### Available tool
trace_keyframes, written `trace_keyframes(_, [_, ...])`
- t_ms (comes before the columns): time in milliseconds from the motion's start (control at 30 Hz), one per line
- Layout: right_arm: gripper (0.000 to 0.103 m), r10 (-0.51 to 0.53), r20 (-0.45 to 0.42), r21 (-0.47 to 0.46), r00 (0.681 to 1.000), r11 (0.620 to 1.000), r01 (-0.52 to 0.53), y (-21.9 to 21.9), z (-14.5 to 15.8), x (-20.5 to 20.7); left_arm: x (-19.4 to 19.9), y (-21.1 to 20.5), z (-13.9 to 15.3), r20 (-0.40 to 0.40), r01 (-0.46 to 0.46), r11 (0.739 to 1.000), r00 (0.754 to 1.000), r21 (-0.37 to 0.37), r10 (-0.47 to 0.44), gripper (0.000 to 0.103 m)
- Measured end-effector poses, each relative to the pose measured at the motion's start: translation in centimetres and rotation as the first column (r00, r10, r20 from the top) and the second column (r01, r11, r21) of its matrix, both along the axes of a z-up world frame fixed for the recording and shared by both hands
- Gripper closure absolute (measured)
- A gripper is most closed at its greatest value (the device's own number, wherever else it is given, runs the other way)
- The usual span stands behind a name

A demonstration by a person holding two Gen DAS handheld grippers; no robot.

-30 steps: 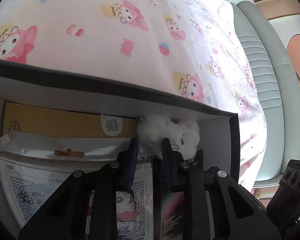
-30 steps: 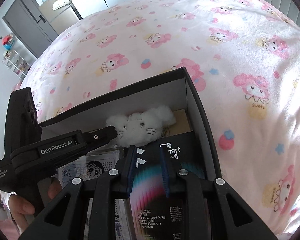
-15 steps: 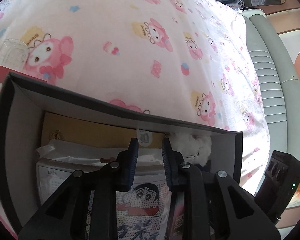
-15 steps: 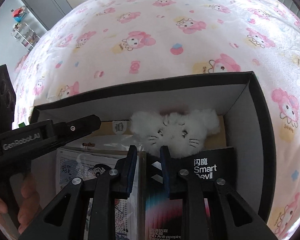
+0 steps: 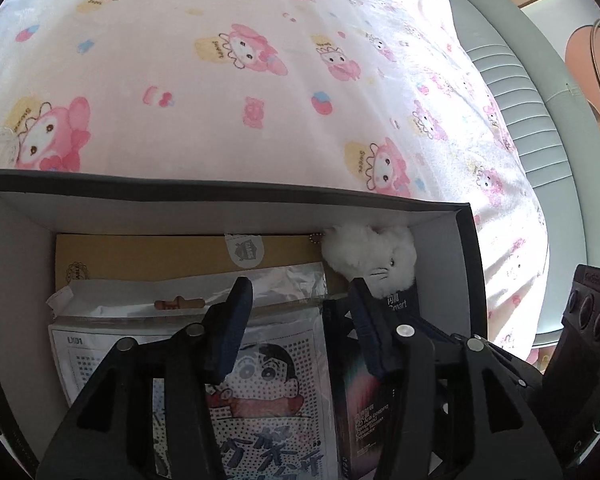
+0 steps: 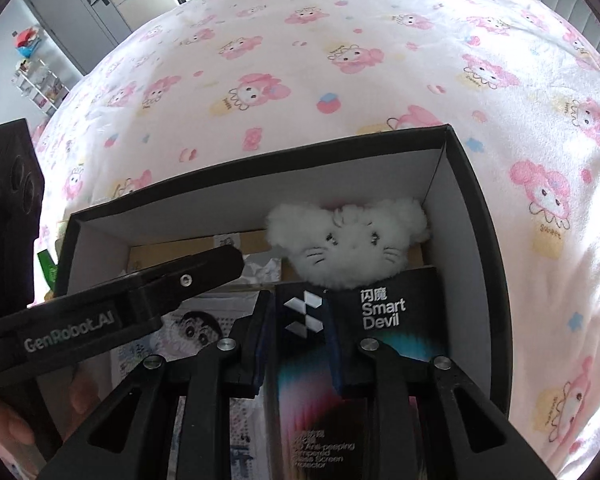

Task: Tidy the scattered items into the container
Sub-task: 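Open the left gripper and release the white plush in the box, then withdraw the left gripper from the box toward the scattered items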

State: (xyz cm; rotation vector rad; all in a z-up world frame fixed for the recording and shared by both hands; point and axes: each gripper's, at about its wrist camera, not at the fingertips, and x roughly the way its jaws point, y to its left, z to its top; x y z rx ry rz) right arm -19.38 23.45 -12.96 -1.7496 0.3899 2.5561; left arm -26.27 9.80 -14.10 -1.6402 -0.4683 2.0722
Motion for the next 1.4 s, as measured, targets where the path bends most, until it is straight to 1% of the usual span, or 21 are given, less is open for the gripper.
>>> trace_keyframes(100, [0.082,-0.009,-0.035,0.043,0.999,0.999,0.011,-0.5,1.5,1.4,1.8,-0.3,1.2,-0.055,-0.002,0.999,0.998,-0.045,-0.001,0.053])
trace_keyframes(167, [0.081,-0.02,-0.064,0.057,0.998,0.998,0.023,-0.5,2.8,2.3,2.8,0.4,2.5,-0.114,-0.002,0.997,0.993,-0.078,-0.007,0.053])
trace_keyframes(200, [0.081,-0.026,-0.075,0.056,0.997,0.998,0.03,-0.6,3.3,2.8,3.7,0.5,2.8,-0.146,0.002,0.996,0.989,-0.09,-0.015,0.053])
trace_keyframes(233, [0.081,-0.028,-0.085,0.053,0.996,0.998,0.032,-0.8,3.8,3.3,5.9,-0.8,3.1,-0.179,0.006,0.996,0.984,-0.093,-0.022,0.055])
trace_keyframes(300, [0.081,-0.042,-0.11,0.054,0.993,0.997,0.048,-1.1,4.7,4.4,7.7,-1.5,4.5,-0.232,-0.022,0.994,0.973,-0.104,-0.003,0.055])
trace_keyframes(333, [0.081,-0.05,-0.125,0.054,0.991,0.997,0.057,-1.2,5.1,5.0,7.8,-1.1,5.2,-0.253,-0.031,0.994,0.967,-0.103,0.004,0.055])
trace_keyframes(467, [0.081,-0.059,-0.173,0.03,0.983,0.997,0.065,-1.9,6.6,7.8,9.5,-1.7,7.0,-0.288,-0.054,0.996,0.957,-0.076,0.03,0.055])
trace_keyframes(500, [0.081,-0.056,-0.182,0.028,0.982,0.998,0.062,-2.2,7.1,8.5,10.7,-2.1,7.8,-0.295,-0.061,0.995,0.955,-0.075,0.036,0.055])
trace_keyframes(533, [0.081,-0.049,-0.189,0.032,0.981,0.998,0.056,-2.4,7.5,9.1,12.1,-2.7,8.8,-0.307,-0.07,0.994,0.951,-0.081,0.042,0.055])
trace_keyframes(600, [0.081,-0.026,-0.211,0.049,0.977,0.998,0.037,-3.3,8.6,10.3,13.1,-2.9,9.8,-0.335,-0.089,0.991,0.941,-0.102,0.05,0.055])
trace_keyframes(667, [0.081,-0.005,-0.233,0.057,0.972,0.998,0.019,-4.2,9.8,11.6,15.3,-3.8,12.2,-0.37,-0.111,0.986,0.927,-0.123,0.058,0.056])
trace_keyframes(800, [0.081,0.055,-0.274,0.049,0.96,0.998,-0.043,-6.3,12.2,13.6,17.9,-5.7,14.7,-0.436,-0.172,0.974,0.895,-0.145,0.093,0.056])
trace_keyframes(867, [0.081,0.091,-0.296,0.056,0.951,0.995,-0.078,-7.7,13.2,14.2,19.2,-7.1,15.9,-0.45,-0.2,0.968,0.886,-0.153,0.112,0.056])
trace_keyframes(1067, [0.081,0.191,-0.332,0.057,0.924,0.982,-0.182,-12.4,14.5,15.5,21.3,-11.1,16.8,-0.459,-0.291,0.941,0.869,-0.17,0.186,0.056])
trace_keyframes(1200, [0.081,0.253,-0.332,0.065,0.909,0.967,-0.246,-15.5,14.2,15.7,22.3,-14.2,16.3,-0.46,-0.349,0.921,0.855,-0.172,0.238,0.06])
trace_keyframes(1267, [0.081,0.264,-0.327,0.027,0.907,0.962,-0.27,-16.7,13.8,15.5,22.6,-15.5,15.9,-0.466,-0.386,0.909,0.84,-0.156,0.277,0.062])
trace_keyframes(1300, [0.081,0.268,-0.323,0.012,0.908,0.96,-0.279,-17.2,13.7,15.4,22.7,-16.2,15.6,-0.461,-0.396,0.906,0.838,-0.149,0.291,0.063])
trace_keyframes(1400, [0.081,0.311,-0.318,0.007,0.896,0.945,-0.326,-19.0,13.0,15.0,22.6,-18.2,14.8,-0.439,-0.409,0.903,0.841,-0.134,0.315,0.063])
